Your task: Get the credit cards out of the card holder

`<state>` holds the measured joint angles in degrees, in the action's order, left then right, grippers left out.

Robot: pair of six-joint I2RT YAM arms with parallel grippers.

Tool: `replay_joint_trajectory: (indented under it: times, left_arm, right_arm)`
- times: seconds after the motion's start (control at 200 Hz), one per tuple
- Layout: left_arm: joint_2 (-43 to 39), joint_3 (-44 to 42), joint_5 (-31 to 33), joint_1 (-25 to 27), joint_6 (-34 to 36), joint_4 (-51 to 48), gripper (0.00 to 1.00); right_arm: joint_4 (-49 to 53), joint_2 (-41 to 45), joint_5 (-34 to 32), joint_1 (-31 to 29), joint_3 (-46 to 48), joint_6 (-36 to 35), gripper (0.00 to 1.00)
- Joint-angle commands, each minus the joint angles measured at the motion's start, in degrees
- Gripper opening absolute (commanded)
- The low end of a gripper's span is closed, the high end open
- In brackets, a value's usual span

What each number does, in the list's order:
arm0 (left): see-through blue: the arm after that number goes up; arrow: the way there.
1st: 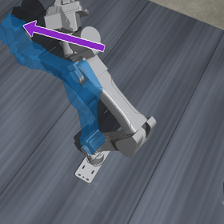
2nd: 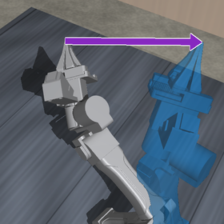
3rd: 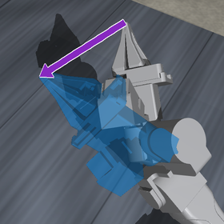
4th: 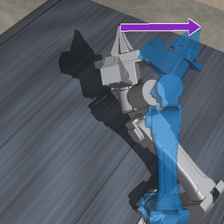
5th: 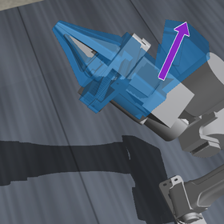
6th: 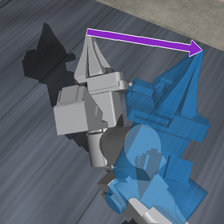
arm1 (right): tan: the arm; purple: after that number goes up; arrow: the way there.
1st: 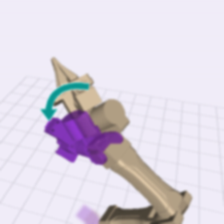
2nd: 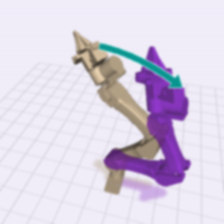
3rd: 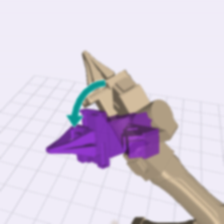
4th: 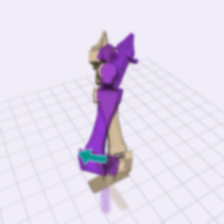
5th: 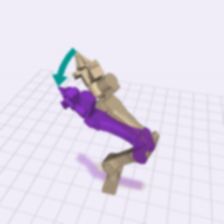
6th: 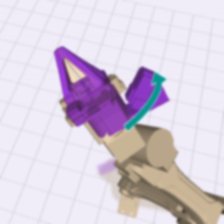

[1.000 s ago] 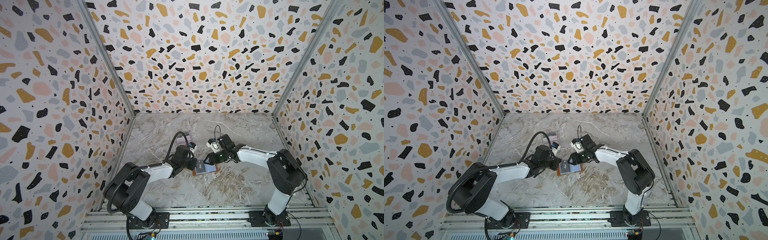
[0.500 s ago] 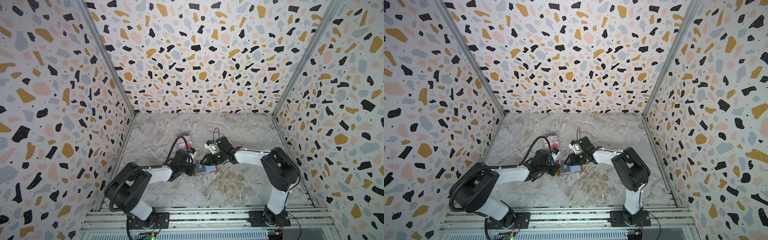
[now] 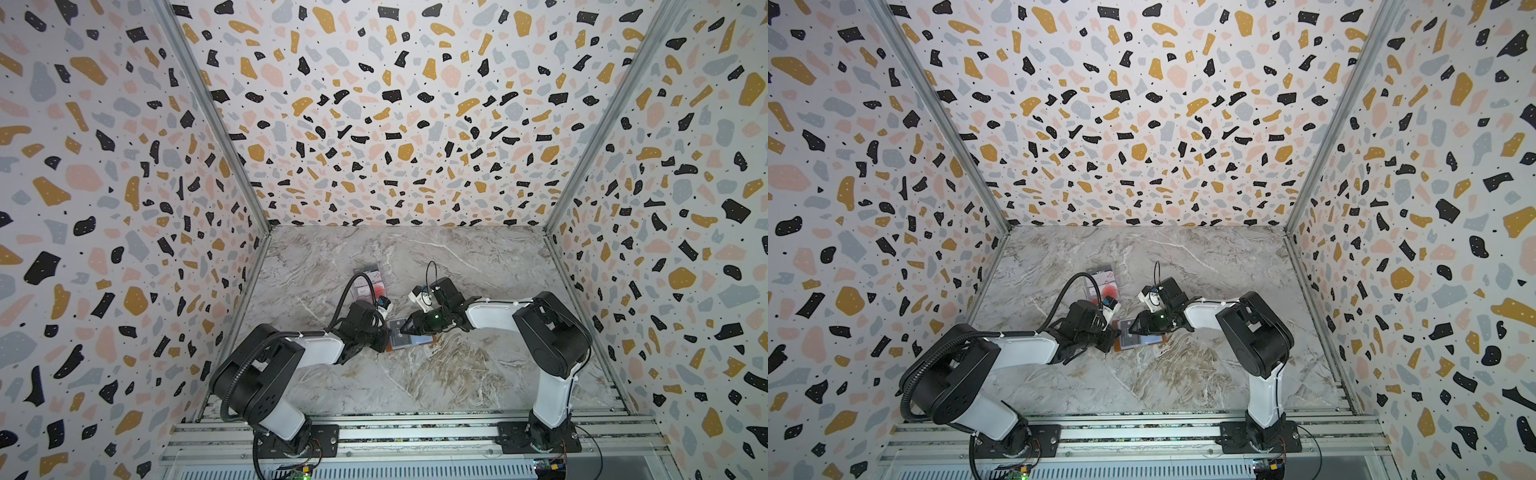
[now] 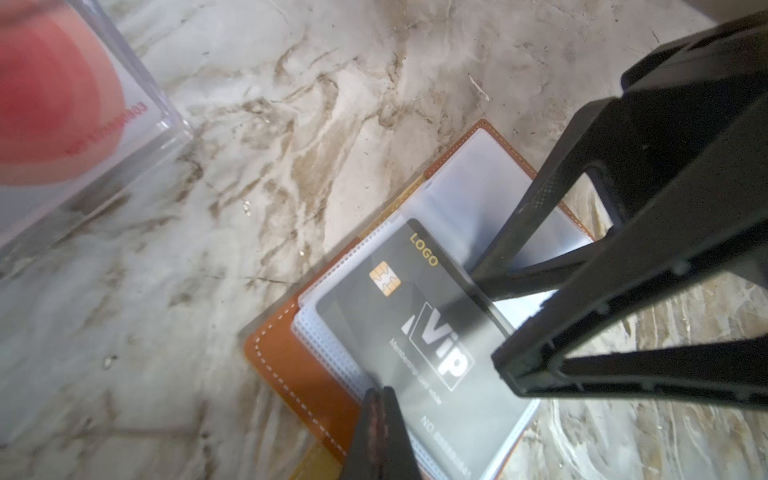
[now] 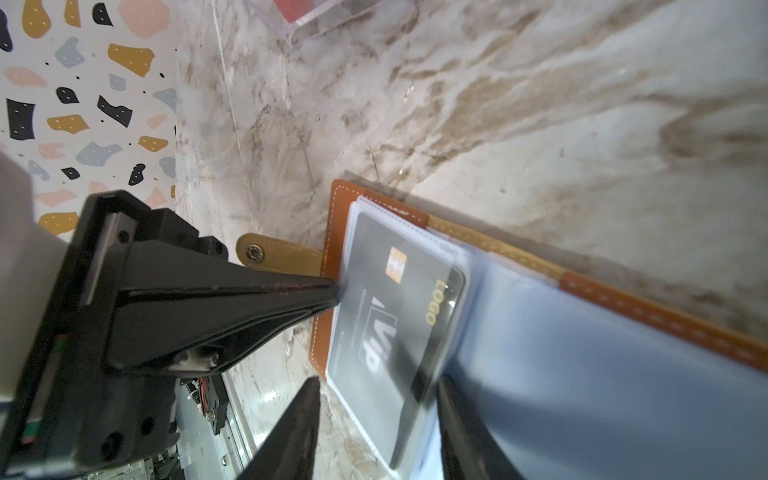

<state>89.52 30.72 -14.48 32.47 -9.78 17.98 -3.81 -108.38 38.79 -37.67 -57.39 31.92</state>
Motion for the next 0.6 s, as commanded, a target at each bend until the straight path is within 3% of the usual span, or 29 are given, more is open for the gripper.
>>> replay_joint_trajectory:
  times: [0.0,0.596]
  left_arm:
    - [1.3,-1.1,-0.5,-0.2,0.2,0.9,0.03]
    - [1.3,-1.6,-0.2,-0.3,0.1,0.8,0.02]
  right_arm:
    - [-1.0,-0.5,1.8,-0.3,0.4,0.2,0.45]
    - [-0.7,1.9,3.9,-0.7,-0.3,-5.0,0.36]
